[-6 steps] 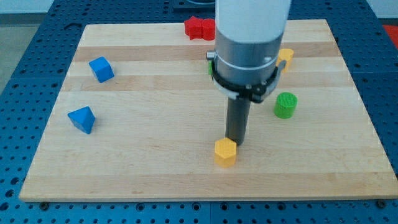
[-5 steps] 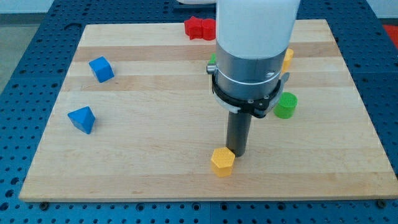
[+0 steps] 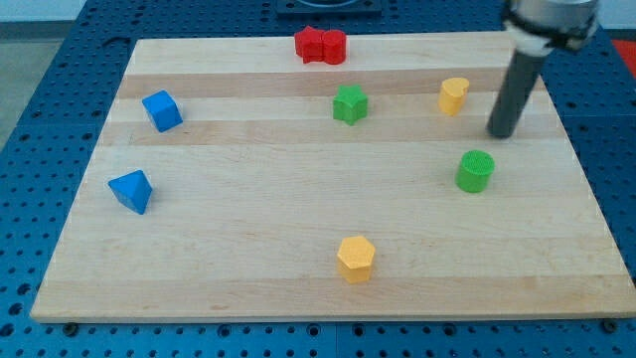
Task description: Slide the yellow heart closer to the green circle
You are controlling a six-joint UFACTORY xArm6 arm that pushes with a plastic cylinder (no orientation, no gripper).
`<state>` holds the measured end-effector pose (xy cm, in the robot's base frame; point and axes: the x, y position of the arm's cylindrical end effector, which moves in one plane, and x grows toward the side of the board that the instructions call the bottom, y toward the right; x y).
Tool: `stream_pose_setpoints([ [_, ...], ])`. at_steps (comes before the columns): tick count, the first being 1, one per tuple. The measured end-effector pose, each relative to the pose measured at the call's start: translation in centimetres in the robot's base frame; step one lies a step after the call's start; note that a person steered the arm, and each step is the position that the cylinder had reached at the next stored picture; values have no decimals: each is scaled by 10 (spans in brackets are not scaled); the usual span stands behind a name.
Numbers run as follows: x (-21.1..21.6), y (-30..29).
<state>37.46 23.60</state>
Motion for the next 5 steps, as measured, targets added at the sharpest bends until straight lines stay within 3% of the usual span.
stream_pose_setpoints([
  [1,-58,29],
  [2,-87,0],
  [3,-52,-63],
  [4,19,-76],
  [5,39,-69],
])
